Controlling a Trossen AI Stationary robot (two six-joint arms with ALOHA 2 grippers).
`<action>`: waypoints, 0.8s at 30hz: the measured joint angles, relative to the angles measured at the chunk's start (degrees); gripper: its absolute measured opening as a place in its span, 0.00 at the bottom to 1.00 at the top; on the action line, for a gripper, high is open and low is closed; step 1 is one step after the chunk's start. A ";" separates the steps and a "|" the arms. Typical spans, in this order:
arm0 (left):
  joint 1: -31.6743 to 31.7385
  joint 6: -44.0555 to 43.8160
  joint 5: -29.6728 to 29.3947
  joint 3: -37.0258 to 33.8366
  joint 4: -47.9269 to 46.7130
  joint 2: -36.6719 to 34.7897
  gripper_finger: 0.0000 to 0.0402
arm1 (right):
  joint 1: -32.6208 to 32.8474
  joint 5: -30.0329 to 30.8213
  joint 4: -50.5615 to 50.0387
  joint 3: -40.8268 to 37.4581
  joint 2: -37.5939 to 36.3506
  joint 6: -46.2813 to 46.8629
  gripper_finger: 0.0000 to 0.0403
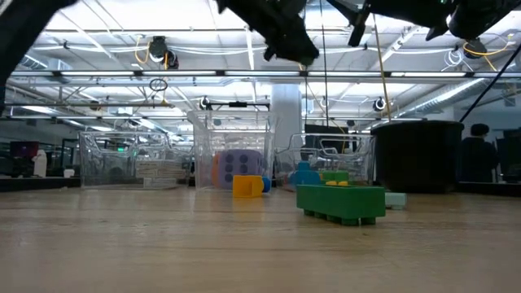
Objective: Pick & Place Toys
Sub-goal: Put the top dark green game piece into the right transparent bin
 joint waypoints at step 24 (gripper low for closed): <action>1.20 0.76 6.12 17.91 -16.42 23.42 0.40 | 0.00 7.50 -15.85 0.02 -10.80 -15.87 0.52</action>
